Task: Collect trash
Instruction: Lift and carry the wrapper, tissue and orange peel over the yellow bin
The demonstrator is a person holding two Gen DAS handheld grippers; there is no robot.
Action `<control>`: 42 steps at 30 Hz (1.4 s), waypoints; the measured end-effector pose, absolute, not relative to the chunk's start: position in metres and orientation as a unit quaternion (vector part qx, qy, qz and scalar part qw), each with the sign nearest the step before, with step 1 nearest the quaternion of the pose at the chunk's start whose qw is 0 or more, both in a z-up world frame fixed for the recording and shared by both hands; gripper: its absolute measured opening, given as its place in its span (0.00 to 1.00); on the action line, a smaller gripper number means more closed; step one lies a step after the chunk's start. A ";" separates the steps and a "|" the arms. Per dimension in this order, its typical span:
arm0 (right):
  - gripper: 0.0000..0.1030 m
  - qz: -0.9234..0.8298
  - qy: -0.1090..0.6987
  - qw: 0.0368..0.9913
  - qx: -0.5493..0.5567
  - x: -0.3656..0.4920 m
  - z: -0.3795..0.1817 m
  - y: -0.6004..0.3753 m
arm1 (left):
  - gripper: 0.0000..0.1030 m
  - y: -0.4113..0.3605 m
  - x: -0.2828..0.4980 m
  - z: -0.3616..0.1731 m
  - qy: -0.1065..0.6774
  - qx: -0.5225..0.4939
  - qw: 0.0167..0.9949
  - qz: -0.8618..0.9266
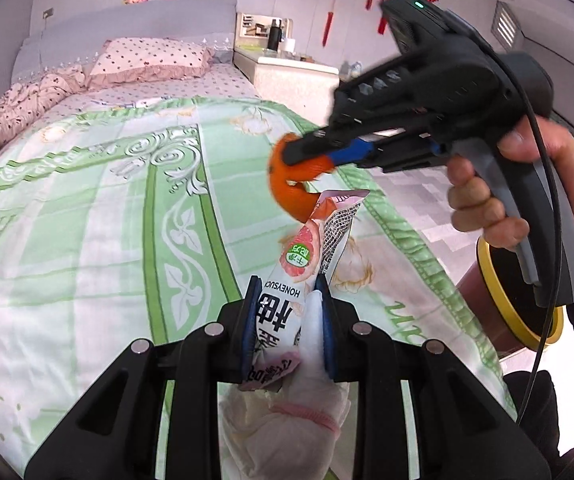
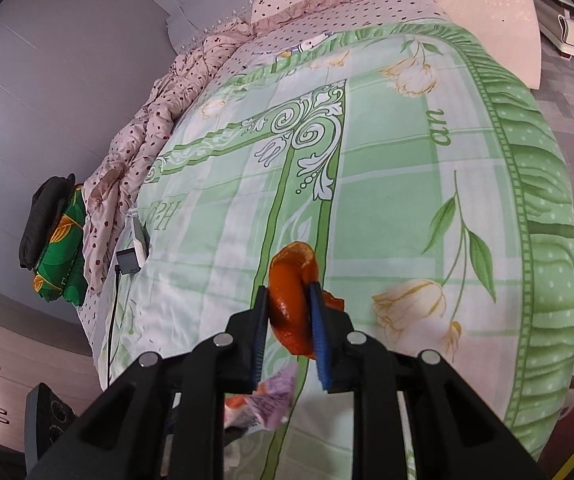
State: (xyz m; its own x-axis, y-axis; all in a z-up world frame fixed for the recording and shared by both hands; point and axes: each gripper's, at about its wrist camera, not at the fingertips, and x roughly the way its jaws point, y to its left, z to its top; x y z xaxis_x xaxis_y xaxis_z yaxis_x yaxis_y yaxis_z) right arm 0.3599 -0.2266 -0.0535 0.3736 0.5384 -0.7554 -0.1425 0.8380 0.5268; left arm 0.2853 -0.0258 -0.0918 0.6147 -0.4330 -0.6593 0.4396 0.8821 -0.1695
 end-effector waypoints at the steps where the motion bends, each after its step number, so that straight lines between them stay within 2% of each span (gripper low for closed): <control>1: 0.18 0.210 0.513 0.810 0.192 0.354 -0.047 -0.232 | 0.24 -0.023 0.281 -0.085 0.361 0.002 0.901 -0.241; 8: 0.18 0.203 0.478 0.829 0.206 0.313 -0.006 -0.271 | 0.24 -0.017 0.257 -0.043 0.341 -0.015 0.911 -0.232; 20: 0.18 0.170 0.429 0.859 0.222 0.246 0.043 -0.347 | 0.24 -0.050 0.222 0.007 0.321 -0.025 0.922 -0.217; 42: 0.19 0.076 0.378 0.884 0.264 0.147 0.061 -0.507 | 0.25 -0.208 0.181 0.032 0.320 -0.014 0.906 -0.277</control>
